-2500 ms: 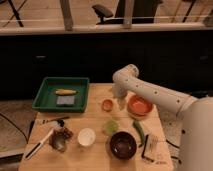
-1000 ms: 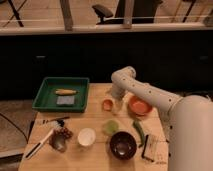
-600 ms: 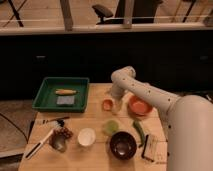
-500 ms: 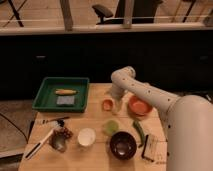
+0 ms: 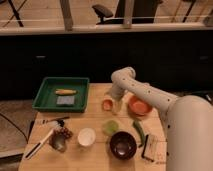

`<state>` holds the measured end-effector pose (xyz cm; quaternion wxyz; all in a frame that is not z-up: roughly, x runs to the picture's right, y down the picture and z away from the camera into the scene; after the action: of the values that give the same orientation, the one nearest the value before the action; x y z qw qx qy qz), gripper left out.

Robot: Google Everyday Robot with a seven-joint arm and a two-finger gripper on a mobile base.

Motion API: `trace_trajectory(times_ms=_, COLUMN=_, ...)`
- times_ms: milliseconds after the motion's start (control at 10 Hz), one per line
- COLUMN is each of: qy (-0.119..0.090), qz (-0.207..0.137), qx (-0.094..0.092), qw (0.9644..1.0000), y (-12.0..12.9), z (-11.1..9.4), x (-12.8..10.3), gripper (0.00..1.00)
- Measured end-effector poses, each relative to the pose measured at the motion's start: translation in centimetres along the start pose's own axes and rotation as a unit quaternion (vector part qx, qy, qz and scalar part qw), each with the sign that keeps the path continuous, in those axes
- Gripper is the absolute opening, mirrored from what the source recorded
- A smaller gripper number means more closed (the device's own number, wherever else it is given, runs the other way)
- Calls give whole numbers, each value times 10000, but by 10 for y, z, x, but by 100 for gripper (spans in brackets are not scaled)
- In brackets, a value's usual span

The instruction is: Place apple in paper cup

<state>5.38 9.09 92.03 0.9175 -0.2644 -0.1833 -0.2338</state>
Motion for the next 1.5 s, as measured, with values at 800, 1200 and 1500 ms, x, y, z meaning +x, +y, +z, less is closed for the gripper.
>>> trace_trajectory(times_ms=800, qy=-111, qz=-41, qx=-17, qw=9999, y=0, z=4, x=-2, gripper=80)
trace_trajectory(times_ms=1200, qy=-155, qz=-49, qx=-18, qw=9999, y=-1, z=6, x=-2, gripper=80)
trace_trajectory(times_ms=1500, qy=-186, qz=-55, qx=-21, qw=9998, y=-1, z=7, x=-2, gripper=80)
